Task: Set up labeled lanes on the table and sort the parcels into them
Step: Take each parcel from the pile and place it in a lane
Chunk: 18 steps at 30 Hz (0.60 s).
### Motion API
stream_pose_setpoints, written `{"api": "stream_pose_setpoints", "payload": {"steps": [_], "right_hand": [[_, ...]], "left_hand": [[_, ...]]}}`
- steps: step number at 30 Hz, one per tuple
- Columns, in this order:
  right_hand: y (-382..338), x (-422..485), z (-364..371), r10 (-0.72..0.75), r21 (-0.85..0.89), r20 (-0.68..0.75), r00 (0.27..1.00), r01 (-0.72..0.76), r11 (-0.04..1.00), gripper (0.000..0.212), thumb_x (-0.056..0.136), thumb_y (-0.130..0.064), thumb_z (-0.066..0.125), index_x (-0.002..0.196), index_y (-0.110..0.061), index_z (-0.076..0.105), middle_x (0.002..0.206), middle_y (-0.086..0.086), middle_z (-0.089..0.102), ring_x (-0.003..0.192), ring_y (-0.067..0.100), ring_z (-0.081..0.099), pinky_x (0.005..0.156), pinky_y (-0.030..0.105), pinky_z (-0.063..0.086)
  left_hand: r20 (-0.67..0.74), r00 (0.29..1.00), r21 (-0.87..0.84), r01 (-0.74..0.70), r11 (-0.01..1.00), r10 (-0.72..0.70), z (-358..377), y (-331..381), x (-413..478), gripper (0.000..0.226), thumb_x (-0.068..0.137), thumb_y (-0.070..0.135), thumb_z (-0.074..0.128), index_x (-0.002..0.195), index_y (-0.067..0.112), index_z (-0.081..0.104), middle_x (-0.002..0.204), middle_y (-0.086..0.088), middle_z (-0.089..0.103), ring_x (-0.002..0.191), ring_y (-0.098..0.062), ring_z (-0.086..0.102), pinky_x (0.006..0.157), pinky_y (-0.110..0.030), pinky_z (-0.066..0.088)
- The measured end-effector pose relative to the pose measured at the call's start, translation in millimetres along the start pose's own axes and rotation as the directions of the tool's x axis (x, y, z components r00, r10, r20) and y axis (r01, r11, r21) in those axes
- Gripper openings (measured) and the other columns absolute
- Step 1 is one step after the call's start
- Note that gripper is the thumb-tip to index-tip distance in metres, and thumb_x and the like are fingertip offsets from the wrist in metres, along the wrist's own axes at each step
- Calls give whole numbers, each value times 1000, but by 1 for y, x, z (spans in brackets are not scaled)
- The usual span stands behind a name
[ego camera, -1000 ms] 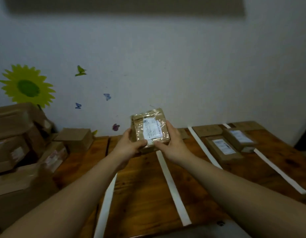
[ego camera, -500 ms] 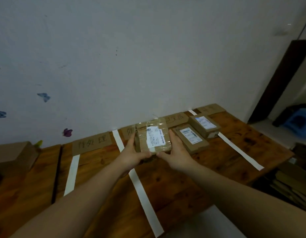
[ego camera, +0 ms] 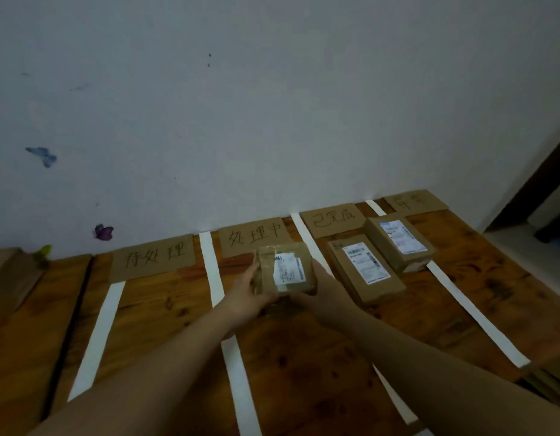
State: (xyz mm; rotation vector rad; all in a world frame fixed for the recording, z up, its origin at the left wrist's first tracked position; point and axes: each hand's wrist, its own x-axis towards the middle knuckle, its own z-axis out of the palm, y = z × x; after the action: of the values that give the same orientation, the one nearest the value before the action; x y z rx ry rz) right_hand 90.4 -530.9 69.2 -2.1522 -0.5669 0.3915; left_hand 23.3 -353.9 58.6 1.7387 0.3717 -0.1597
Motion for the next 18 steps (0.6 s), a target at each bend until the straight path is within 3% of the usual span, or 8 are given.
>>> {"api": "stream_pose_setpoints", "payload": {"steps": [2,5,11,14,16,18], "right_hand": [[23,14,-7,6,-17,66,998,-5,1000,55,84,-25,69,131,-30,41,126,-12,53,117,6,49,95,28,45],[54,36,-17,13,-30,144,989,-9,1000,59,82,-23,69,133,-28,39,127,-8,53,117,10,51,96,35,49],[104,69,-25,-3,-9,251,968,5,1000,61,85,-17,68,136,-27,37,128,-9,52,119,7,50,89,17,41],[116,83,-22,6,5,263,965,-8,1000,65,84,-16,68,136,-32,33,131,-9,51,120,8,49,89,19,42],[119,95,-20,7,12,263,965,-11,1000,67,83,-17,68,136,-34,31,130,-11,51,117,7,50,80,12,40],[119,109,-18,17,-4,249,968,-16,1000,68,83,-18,69,136,-34,30,124,-14,50,110,3,49,73,9,35]], "left_hand": [[-10,998,-3,56,998,-56,18,-10,16,79,79,21,71,130,55,22,109,25,46,92,6,48,69,-12,44],[-33,988,-1,149,989,-149,46,-19,39,88,80,15,70,143,44,15,123,17,47,96,3,44,62,-10,40],[-118,962,32,250,968,-245,79,-33,76,85,83,12,66,148,32,16,140,3,46,116,-11,46,67,-12,39],[-155,953,39,269,962,-260,83,-35,89,86,84,10,65,149,32,13,142,2,44,125,-15,43,82,-16,40],[-176,948,47,276,960,-264,82,-34,100,86,86,11,63,149,33,10,143,2,43,127,-17,42,90,-22,38],[-179,950,81,276,958,-258,78,-30,112,85,87,13,61,148,37,7,142,2,44,123,-16,45,88,-23,38]]}}
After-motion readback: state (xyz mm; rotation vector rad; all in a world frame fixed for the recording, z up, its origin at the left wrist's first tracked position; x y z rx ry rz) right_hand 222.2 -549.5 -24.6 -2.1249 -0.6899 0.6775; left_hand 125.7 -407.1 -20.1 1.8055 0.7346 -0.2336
